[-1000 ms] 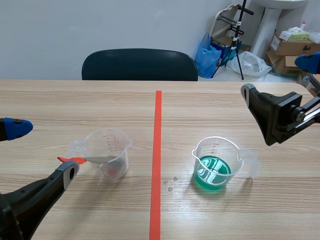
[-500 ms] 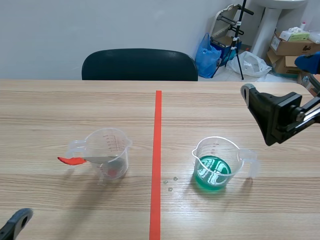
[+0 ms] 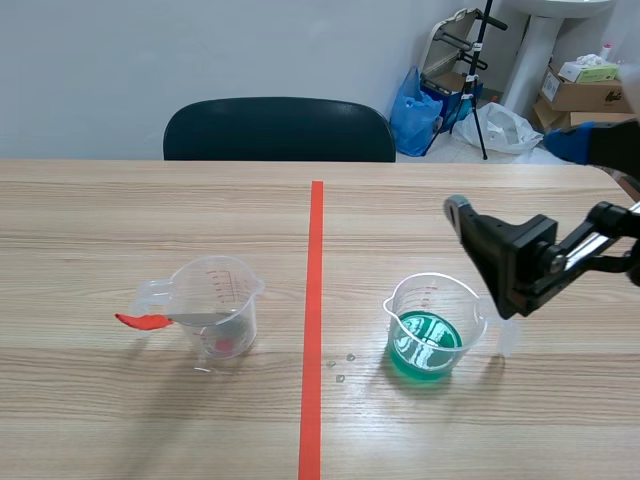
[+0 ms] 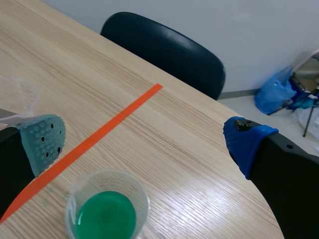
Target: Do the redox reaction experiment
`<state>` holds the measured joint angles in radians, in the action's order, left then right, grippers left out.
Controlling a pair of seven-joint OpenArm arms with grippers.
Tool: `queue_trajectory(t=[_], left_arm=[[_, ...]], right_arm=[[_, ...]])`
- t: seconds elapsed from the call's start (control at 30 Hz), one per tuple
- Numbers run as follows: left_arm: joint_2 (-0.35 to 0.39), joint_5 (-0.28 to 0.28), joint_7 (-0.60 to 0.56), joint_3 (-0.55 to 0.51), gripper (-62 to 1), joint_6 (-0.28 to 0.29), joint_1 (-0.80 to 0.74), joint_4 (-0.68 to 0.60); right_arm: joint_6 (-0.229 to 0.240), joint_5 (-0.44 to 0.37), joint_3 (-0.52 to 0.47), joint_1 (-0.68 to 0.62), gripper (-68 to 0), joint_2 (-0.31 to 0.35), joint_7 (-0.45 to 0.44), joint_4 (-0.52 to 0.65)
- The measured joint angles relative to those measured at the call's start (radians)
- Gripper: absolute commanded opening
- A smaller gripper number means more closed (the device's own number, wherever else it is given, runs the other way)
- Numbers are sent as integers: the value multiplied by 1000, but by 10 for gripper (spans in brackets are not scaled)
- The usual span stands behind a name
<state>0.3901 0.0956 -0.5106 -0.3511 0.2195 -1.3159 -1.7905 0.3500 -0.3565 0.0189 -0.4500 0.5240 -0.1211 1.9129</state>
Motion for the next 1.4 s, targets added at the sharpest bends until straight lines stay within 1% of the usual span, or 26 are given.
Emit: queue_trajectory(t=[0.07,0.13,0.2,0.23,0.33,0.5,0.57,0.63,0.67,0.77,0.8,0.87,1.0,1.03,1.07,1.17,1.3,1.4], left_arm=[[-5,3,-24,0,14,-2,0,2],[-13,6,21,0,14,-2,0,13],[-24,3,20,0,14,-2,0,43],[-24,3,21,0,14,-2,0,57],[-24,3,10,0,14,-2,0,79],[-24,-23,-21,0,14,0,0,80],[-24,-53,-22,0,14,-1,0,80],[-24,-54,-50,1,14,4,0,80],[-24,-54,-68,1,14,4,0,80],[-24,-53,-62,1,14,4,0,79],[-24,-53,-63,1,14,5,0,79],[-24,-54,-67,2,14,5,0,79],[-24,-54,-85,2,14,5,0,79],[-24,-56,-85,2,14,5,0,79],[-23,-70,-85,2,14,0,0,79],[-21,-81,-85,2,14,4,0,79],[-21,-88,-78,2,14,4,0,79],[-21,-88,-79,2,14,4,0,79]], right_arm=[[4,2,43,34,4,0,-2,-10],[16,3,90,71,4,0,-2,-31],[49,31,143,108,4,0,-9,-59],[55,56,176,129,4,0,-9,-72],[55,103,277,184,4,0,-8,-106],[51,103,417,276,4,0,-9,-145],[51,102,477,315,4,0,-11,-162],[51,104,542,354,4,0,-17,-182],[51,107,574,371,4,0,-31,-194],[51,114,667,420,4,-1,-75,-240],[51,127,692,436,4,-3,-82,-259],[51,171,731,461,4,-14,-97,-298],[48,221,791,493,4,-54,-134,-364],[48,230,803,500,4,-68,-151,-383],[48,242,814,506,4,-82,-167,-401],[46,284,839,528,4,-123,-206,-451],[32,326,863,557,4,-171,-224,-517],[32,333,874,572,4,-204,-238,-569]])
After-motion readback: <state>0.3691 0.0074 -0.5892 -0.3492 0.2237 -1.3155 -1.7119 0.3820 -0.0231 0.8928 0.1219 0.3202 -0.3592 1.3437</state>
